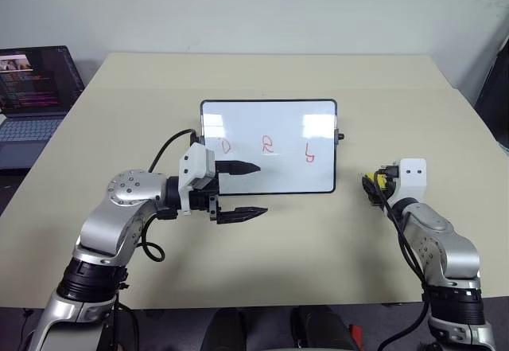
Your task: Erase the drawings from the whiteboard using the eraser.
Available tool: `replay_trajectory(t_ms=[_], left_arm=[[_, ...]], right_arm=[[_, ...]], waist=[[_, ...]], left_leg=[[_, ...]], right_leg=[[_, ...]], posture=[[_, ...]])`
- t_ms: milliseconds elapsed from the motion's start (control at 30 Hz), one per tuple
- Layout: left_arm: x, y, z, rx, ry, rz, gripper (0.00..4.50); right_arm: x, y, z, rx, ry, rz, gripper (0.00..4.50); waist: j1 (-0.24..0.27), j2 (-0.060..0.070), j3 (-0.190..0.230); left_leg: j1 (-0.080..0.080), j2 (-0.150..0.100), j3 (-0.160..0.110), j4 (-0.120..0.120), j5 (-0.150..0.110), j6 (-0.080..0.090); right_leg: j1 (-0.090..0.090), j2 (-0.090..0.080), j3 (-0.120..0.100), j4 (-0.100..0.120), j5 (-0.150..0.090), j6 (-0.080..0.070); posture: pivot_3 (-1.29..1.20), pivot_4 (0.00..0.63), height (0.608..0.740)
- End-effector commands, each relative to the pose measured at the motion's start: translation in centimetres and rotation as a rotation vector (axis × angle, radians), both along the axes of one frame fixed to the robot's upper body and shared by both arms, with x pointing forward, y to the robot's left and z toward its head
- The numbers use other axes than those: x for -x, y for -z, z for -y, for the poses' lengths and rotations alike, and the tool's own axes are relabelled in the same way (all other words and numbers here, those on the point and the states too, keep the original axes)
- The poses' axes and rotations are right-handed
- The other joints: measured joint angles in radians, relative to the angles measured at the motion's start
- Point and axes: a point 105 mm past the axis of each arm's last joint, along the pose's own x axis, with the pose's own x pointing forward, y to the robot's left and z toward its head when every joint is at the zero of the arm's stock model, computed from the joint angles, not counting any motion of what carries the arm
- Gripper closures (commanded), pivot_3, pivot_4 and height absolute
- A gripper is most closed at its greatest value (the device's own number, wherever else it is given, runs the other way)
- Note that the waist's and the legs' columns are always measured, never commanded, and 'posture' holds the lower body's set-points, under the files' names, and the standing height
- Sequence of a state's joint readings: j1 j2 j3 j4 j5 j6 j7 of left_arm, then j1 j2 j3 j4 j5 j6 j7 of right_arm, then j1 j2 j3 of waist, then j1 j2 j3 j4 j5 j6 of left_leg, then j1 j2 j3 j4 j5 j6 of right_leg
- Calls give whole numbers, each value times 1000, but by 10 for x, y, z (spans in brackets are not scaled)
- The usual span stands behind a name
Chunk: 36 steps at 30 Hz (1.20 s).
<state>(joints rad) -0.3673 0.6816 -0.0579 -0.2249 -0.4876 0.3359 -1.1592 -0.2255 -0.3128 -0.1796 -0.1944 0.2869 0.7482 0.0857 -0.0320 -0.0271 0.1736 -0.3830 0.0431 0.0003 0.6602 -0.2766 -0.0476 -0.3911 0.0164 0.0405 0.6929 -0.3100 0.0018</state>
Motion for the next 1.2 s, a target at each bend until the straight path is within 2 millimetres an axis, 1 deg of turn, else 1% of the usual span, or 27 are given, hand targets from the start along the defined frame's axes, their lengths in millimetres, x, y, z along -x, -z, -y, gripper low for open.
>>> replay_trajectory(t_ms=[33,67,100,133,200,267,367,467,567,667,733,800,900,933,1000,1067,1200], left_arm=[[3,-10,-2,9,-5,44,0],[3,-9,-2,9,-7,42,0],[3,-9,-3,8,-12,39,0],[2,-8,-4,11,-23,34,0],[1,-7,-6,17,-47,20,0],[0,-6,-10,37,-88,3,0],[3,-2,-15,51,-133,-25,0],[10,5,-25,54,-204,-57,0],[14,12,-39,94,-349,-84,0],[18,16,-49,121,-461,-84,0],[21,20,-57,129,-524,-77,0],[20,24,-69,136,-601,-68,0],[17,25,-86,153,-713,-43,0],[16,25,-89,157,-738,-40,0],[16,26,-100,143,-802,-16,0],[19,25,-105,132,-827,-9,0],[26,22,-115,104,-819,-16,0]], right_arm=[[-4,-15,7,3,27,65,2788],[-3,-15,8,3,32,66,3114],[-3,-15,9,3,35,65,3280],[-2,-14,9,-1,35,64,3320],[-1,-13,8,-4,33,63,3320],[1,-17,7,-9,27,73,3321],[6,-18,5,-1,14,77,3324],[18,-24,-7,54,-59,85,3325],[37,-25,-20,155,-155,81,3325],[51,-25,-31,176,-233,94,3325],[61,-23,-43,175,-313,105,3326],[72,-21,-60,180,-438,116,3326],[79,-31,-89,168,-614,178,3326],[79,-34,-94,167,-651,193,3326],[80,-45,-112,179,-754,247,3326],[79,-53,-124,205,-837,276,3326],[64,-66,-146,250,-937,322,3326]], waist=[[0,0,0],[0,0,0],[0,0,0],[0,0,0],[0,0,0],[0,0,0],[0,0,0],[-1,0,0],[0,0,0],[0,0,0],[0,0,0],[0,0,0],[-1,-1,0],[-1,-1,0],[-2,-1,0],[-2,-1,0],[-1,-4,1]], left_leg=[[0,0,0,0,0,0],[0,0,0,0,0,0],[0,0,0,0,0,0],[0,0,0,0,0,0],[0,0,0,0,0,0],[0,0,0,0,0,0],[0,0,0,0,0,0],[0,0,0,-1,0,0],[-1,1,0,-1,0,0],[-1,1,-1,-1,-1,0],[0,1,0,0,-1,0],[2,1,0,0,-1,0],[3,1,0,0,-1,0],[3,1,0,0,-1,0],[3,1,0,1,-1,0],[3,1,0,1,-1,0],[2,1,0,1,-1,0]], right_leg=[[0,0,0,0,0,0],[0,0,0,0,0,0],[0,0,0,0,0,0],[0,0,0,0,0,0],[0,0,0,0,0,0],[0,0,0,0,0,0],[0,0,0,0,0,0],[0,0,0,0,0,0],[-1,0,0,-1,0,0],[-1,-1,0,-1,-1,1],[0,-1,0,-1,-1,3],[1,-1,0,-1,-2,4],[2,0,0,-1,-2,5],[2,0,0,-1,-2,5],[2,0,0,0,-2,4],[2,0,1,0,-2,4],[1,0,0,-1,0,1]], posture=[[0,150,740],[0,150,740],[0,150,740],[0,150,740],[0,150,740],[0,150,740],[0,150,740],[0,150,740],[0,150,740],[0,150,740],[0,150,740],[0,150,740],[0,150,740],[0,150,740],[0,150,740],[0,150,740],[0,150,740]])
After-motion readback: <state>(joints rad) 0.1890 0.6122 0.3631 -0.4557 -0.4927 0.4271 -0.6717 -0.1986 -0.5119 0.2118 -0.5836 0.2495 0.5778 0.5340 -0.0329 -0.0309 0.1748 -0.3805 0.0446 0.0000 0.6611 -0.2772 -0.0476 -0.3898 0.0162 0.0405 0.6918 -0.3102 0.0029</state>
